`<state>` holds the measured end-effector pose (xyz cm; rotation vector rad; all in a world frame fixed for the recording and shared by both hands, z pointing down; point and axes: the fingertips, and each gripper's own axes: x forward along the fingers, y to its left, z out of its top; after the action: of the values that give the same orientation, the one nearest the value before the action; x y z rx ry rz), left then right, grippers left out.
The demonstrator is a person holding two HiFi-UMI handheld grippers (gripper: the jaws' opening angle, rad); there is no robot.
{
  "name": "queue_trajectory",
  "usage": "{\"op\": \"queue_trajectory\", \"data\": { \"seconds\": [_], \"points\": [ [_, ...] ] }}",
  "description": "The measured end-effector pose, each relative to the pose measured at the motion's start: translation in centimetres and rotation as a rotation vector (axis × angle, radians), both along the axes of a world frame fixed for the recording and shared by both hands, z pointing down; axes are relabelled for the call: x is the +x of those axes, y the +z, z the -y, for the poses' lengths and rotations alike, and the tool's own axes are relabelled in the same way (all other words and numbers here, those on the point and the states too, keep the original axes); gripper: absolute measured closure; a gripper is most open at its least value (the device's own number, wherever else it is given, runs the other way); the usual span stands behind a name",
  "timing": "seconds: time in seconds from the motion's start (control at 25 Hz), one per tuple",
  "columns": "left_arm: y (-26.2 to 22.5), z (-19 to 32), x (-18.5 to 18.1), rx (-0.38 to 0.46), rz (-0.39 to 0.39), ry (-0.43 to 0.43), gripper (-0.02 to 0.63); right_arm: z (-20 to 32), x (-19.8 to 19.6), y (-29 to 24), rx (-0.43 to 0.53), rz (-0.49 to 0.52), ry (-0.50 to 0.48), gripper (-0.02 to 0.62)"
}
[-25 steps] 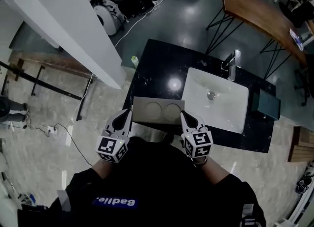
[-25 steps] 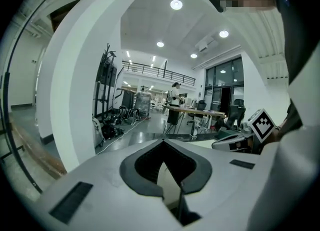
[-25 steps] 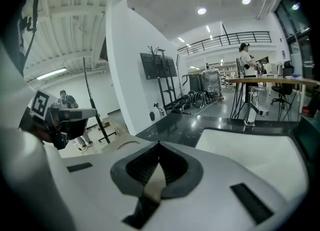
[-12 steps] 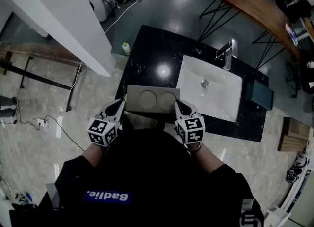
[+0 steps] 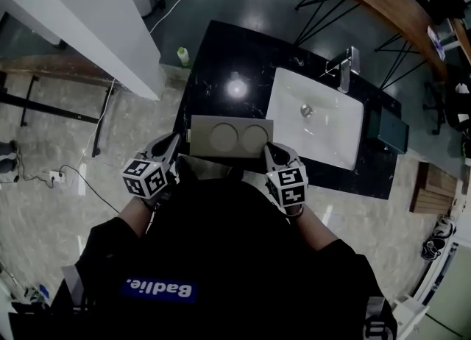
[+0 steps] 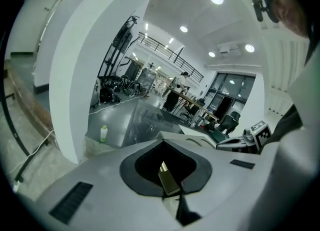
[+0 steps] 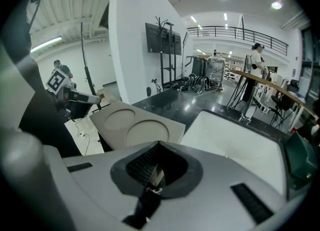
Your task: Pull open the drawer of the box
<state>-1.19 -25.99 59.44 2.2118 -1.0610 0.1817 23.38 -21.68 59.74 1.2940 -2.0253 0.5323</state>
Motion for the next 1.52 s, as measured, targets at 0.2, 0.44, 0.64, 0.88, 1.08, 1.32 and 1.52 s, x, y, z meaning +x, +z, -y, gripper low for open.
{"op": "queue_trajectory", "data": {
  "seconds": [0.2, 0.44, 0.64, 0.88, 1.08, 1.32, 1.52],
  "points": [
    [1.9, -0.2, 0.2, -0.061, -0.065, 0.040, 0.604, 0.0, -0.2, 0.0, 0.009, -0.028, -0.035, 0.597],
    [3.6, -0.4, 0.6, -0.114, -0.063, 0.093, 0.534, 0.0, -0.2, 0.0, 0.012, -0.022, -0.018, 0.597],
    [4.1, -0.6, 1.1, -0.186, -0.141, 0.113, 0.465, 0.0, -0.1, -0.1, 0.014, -0.030, -0.005, 0.597],
    [4.4, -0.4, 1.4, -0.301, -0.296, 0.107, 0.465, 0.0, -0.1, -0.1, 0.012, -0.043, 0.006, 0.597],
    [4.9, -0.6, 1.6, -0.340, -0.361, 0.128, 0.466, 0.0, -0.1, 0.0, 0.006, -0.050, 0.012, 0.597],
    [5.1, -0.6, 1.7, -0.392, -0.435, 0.123, 0.466, 0.1, -0.1, -0.1, -0.006, -0.060, 0.023, 0.597],
    [4.9, -0.8, 2.0, -0.460, -0.540, 0.106, 0.471, 0.0, -0.1, -0.1, -0.012, -0.062, 0.036, 0.597]
  ]
}}
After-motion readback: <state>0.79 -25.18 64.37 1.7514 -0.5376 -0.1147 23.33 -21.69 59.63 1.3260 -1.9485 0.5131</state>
